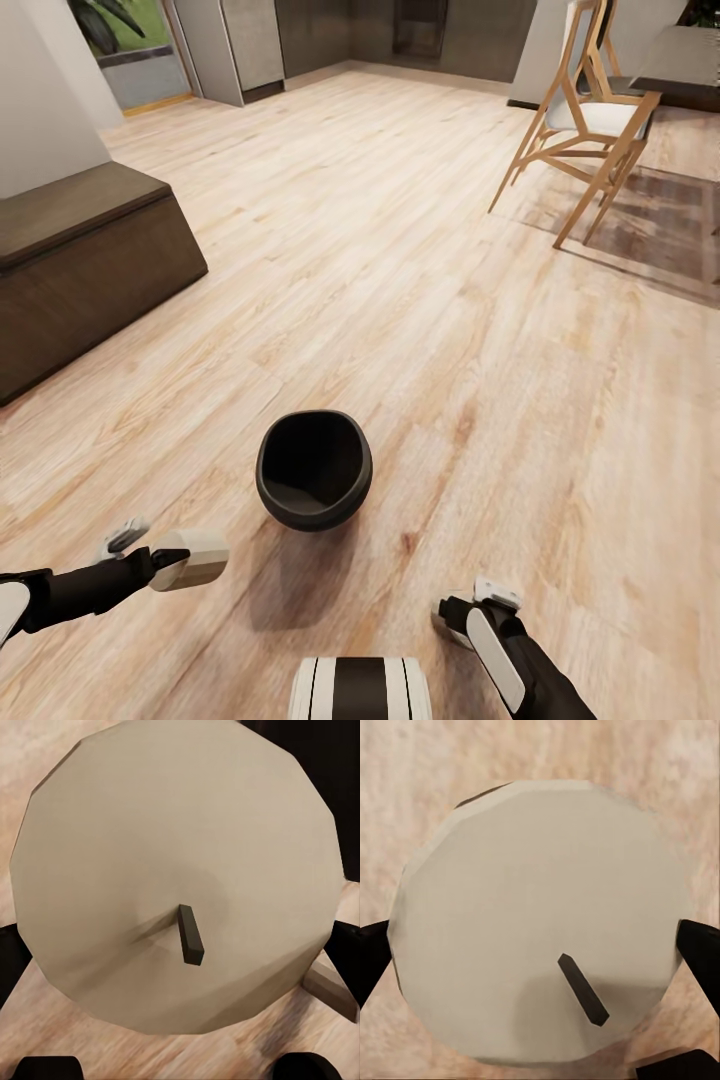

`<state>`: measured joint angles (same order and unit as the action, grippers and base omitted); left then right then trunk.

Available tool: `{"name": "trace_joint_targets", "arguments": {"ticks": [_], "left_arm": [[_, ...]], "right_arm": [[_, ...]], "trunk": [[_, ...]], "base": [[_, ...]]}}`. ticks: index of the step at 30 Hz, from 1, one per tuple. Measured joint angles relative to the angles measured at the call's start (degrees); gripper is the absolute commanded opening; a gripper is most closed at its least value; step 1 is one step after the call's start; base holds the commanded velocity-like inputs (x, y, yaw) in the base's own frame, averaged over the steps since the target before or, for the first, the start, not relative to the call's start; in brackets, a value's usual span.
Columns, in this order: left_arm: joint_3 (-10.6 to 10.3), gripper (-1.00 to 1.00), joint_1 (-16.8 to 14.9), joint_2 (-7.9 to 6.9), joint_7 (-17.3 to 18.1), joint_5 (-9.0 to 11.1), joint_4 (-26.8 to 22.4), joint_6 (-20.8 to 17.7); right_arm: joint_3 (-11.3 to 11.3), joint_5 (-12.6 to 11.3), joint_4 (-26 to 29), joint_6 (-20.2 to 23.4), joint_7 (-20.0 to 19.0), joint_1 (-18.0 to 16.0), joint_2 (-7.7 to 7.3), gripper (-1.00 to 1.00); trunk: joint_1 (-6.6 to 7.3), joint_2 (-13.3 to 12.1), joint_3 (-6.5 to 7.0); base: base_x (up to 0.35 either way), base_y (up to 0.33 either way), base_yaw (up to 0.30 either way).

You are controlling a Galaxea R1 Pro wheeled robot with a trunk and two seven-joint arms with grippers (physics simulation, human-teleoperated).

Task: Place each of the two pumpkins and all three candles from the living room inside a cabinet in the living room (use any cabinet), then make sure every cabinet is closed, and position the cauldron so it is next to a table in the living room.

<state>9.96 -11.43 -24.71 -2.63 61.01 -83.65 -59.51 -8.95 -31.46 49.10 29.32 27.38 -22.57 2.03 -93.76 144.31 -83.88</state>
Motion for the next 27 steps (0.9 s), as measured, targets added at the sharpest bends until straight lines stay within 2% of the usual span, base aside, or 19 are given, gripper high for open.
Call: {"name": "trace_joint_targets", "arguments": {"ticks": [1,16,20,21,23,27], "left_arm": [[0.0,-1.00,0.0,0.01,0.0,0.1,0.0,0.0],[-0.2,-1.00,0.0,0.01,0.0,0.0,0.0,0.0],[-0.4,-1.00,0.0,-0.06,-0.1,-0.3,0.1,0.0],[-0.4,-1.00,0.0,-0.12,-0.1,-0.5,0.1,-0.1],[-0.4,-1.00,0.0,-0.33,-0.1,-0.9,0.1,-0.1],[-0.1,-1.00,0.0,-1.02,-0.3,-1.3,0.0,-0.1]], "right_arm": [[-0.2,-1.7,0.1,-0.8,-0.2,0.0,0.03,-1.00],[-0.1,-1.5,0.7,-0.8,-0.1,0.1,0.02,-1.00],[-0.2,-1.6,3.5,-0.2,0.3,0.1,0.06,-1.00],[-0.2,-1.8,4.8,0.4,0.4,0.1,0.08,-1.00],[-0.1,-1.7,7.6,4.4,0.9,0.1,0.20,-1.00],[0.0,-1.4,10.0,9.7,3.3,0.1,0.19,-1.00]], "trunk": [[0.02,0.0,0.22],[0.40,-0.2,3.54],[0.51,-0.3,4.43],[0.54,-0.3,4.66],[0.58,-0.3,5.10],[0.69,-0.4,5.98]], "base": [[0.000,0.000,0.000],[0.000,0.000,0.000],[0.000,0.000,0.000],[0.000,0.000,0.000],[0.000,0.000,0.000],[0.000,0.000,0.000]]}}
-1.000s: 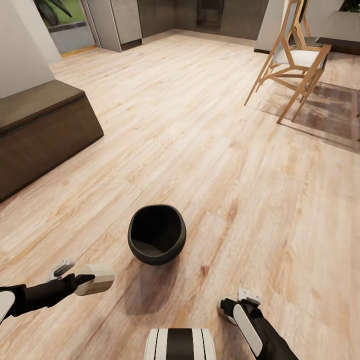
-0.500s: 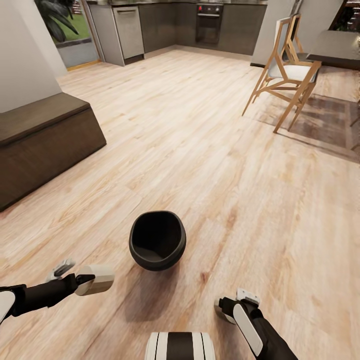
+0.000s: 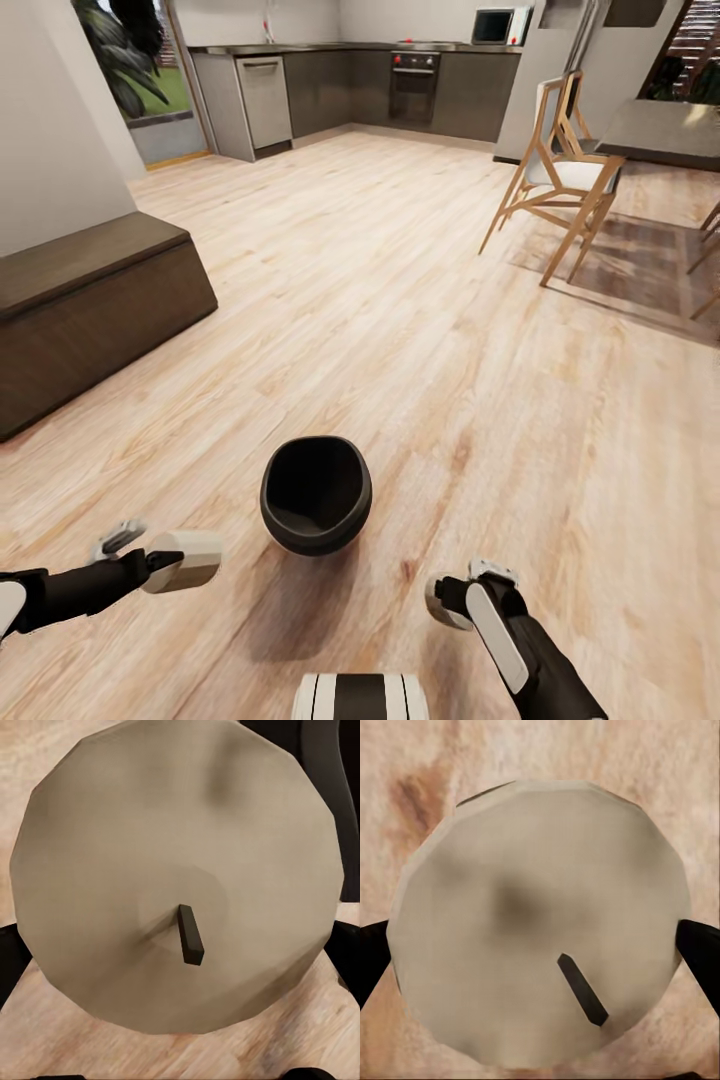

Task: Place each of the two pumpkins and all three candles from the living room inside a cabinet in the living room (use any cabinet), then make sure every cabinet is closed, and position the cauldron so it is next to a table in the living room.

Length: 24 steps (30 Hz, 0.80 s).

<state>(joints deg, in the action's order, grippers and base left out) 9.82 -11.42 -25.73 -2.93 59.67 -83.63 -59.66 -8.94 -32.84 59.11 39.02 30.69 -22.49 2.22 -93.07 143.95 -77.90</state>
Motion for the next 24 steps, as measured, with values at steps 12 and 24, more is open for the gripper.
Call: {"name": "trace_joint_targets", "arguments": {"ticks": [12,24], "left_arm": [[0.1,-1.00,0.0,-1.35,-0.2,-10.3,0.0,-0.1],[0.0,-1.00,0.0,-1.42,-0.2,-16.4,0.0,-0.1]], "right_arm": [[0.7,-1.0,5.0,9.6,5.7,0.0,0.01,-1.00],[0.7,-1.2,7.5,12.7,5.7,0.0,0.14,-1.00]], "trunk": [[0.31,-0.2,2.66],[0.59,-0.3,5.32]], "base": [[0.000,0.000,0.000],[-0.102,0.000,0.000]]}}
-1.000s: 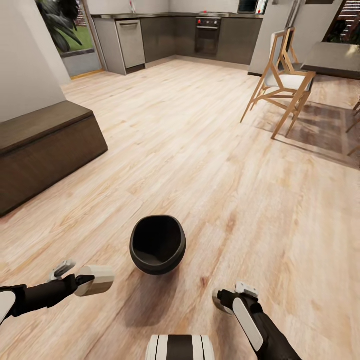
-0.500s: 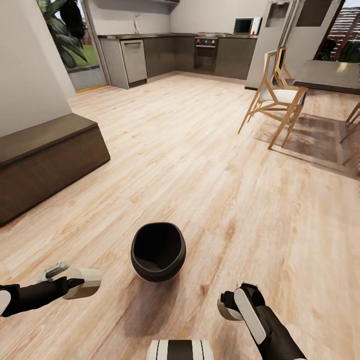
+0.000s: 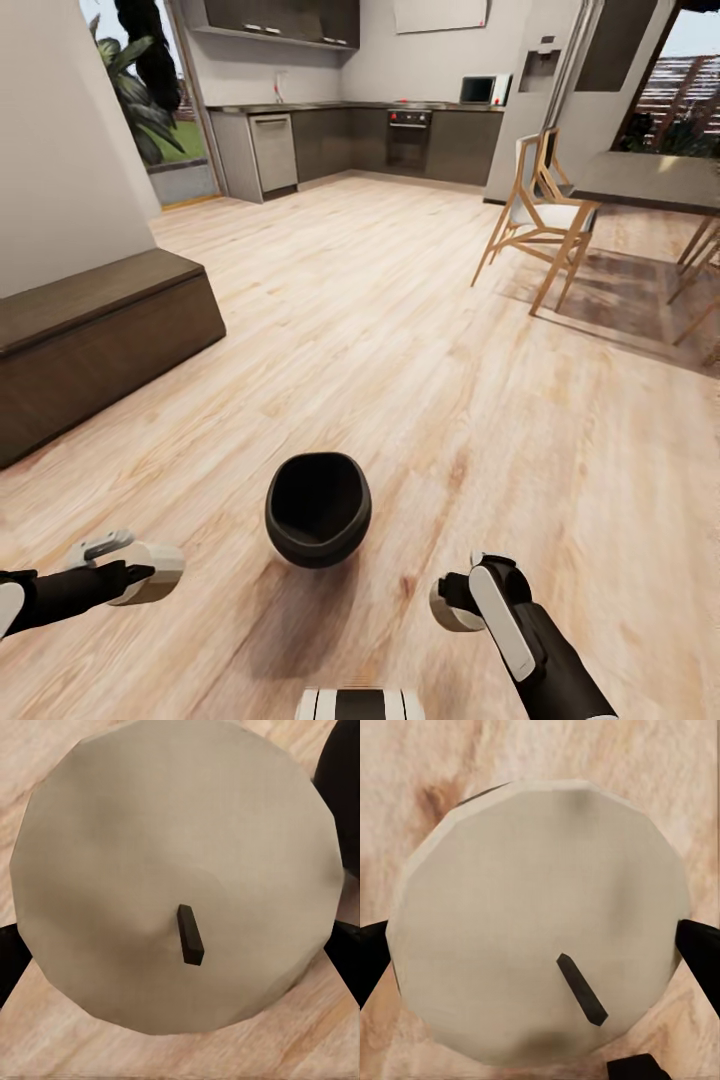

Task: Place each of the two pumpkins and all three candles from the living room inside a cabinet in the living room (use any cabinet), then make sure every cabinet is closed, and position the cauldron so it is next to a table in the living room.

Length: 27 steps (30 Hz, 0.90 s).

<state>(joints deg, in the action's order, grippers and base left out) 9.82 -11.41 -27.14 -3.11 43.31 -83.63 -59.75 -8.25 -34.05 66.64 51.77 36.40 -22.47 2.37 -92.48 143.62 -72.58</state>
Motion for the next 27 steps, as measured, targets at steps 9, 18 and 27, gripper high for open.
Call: {"name": "trace_joint_targets", "arguments": {"ticks": [9,18,27], "left_arm": [[-0.3,-1.00,0.0,0.07,0.0,0.0,0.0,0.0],[0.1,-1.00,0.0,0.07,0.0,0.0,0.0,0.0],[0.1,-1.00,0.0,0.16,0.0,0.0,0.0,0.0]], "right_arm": [[0.0,0.0,-0.1,0.1,-0.1,0.0,-0.07,-1.00],[0.0,0.0,-0.4,0.1,-0.1,0.0,-0.07,-1.00],[0.0,-0.1,-0.7,0.1,-0.2,0.0,-0.07,-1.00]], "trunk": [[0.26,-0.1,2.00],[0.49,-0.2,4.10],[0.72,-0.4,6.19]], "base": [[-0.150,0.000,0.004],[-0.005,0.000,0.199],[0.000,0.000,0.284]]}}
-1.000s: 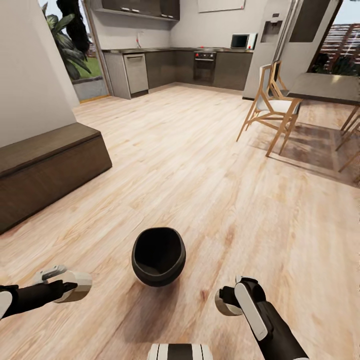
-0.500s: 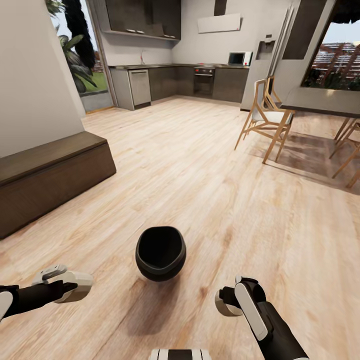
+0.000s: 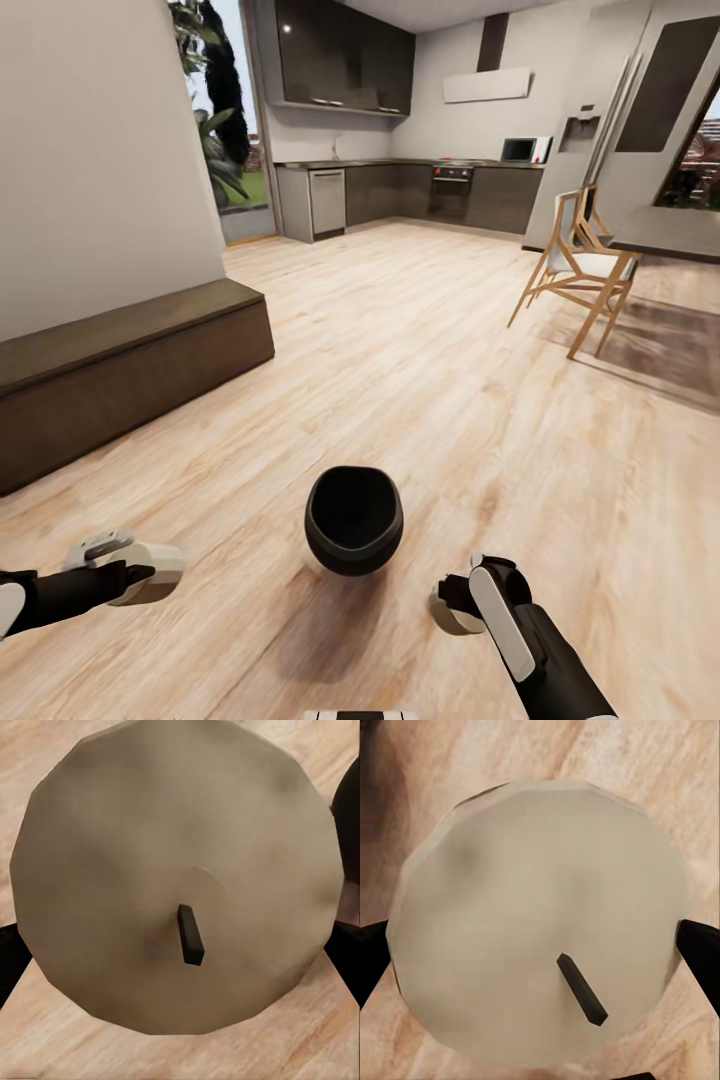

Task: Place each of the two pumpkins and all three candles from the living room inside a cabinet in the living room (use any cabinet), then make sure every cabinet is closed, and position the cauldron so it is next to a table in the living room.

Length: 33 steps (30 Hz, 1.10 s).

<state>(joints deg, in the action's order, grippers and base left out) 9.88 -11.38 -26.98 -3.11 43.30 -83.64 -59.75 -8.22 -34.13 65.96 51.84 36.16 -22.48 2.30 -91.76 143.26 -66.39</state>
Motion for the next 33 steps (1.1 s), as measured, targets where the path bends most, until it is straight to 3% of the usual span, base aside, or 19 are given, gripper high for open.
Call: {"name": "trace_joint_targets", "arguments": {"ticks": [3,16,33], "left_arm": [[-0.2,-1.00,0.0,0.05,0.0,-0.1,0.0,0.0],[-0.4,-1.00,0.0,0.18,0.0,0.1,0.0,0.0],[-0.4,-1.00,0.0,0.28,0.0,0.0,0.0,0.0]], "right_arm": [[0.0,-0.1,0.0,-0.1,0.0,0.0,0.00,-1.00],[0.0,0.1,0.0,-0.4,-0.3,0.0,0.00,-1.00],[0.0,-0.1,0.0,-0.1,-0.2,0.0,0.07,-1.00]], "trunk": [[0.08,0.0,0.62],[2.93,-5.2,2.95],[6.66,-12.1,5.30]], "base": [[0.000,0.000,0.148],[0.000,0.000,0.021],[0.000,0.000,0.238]]}}
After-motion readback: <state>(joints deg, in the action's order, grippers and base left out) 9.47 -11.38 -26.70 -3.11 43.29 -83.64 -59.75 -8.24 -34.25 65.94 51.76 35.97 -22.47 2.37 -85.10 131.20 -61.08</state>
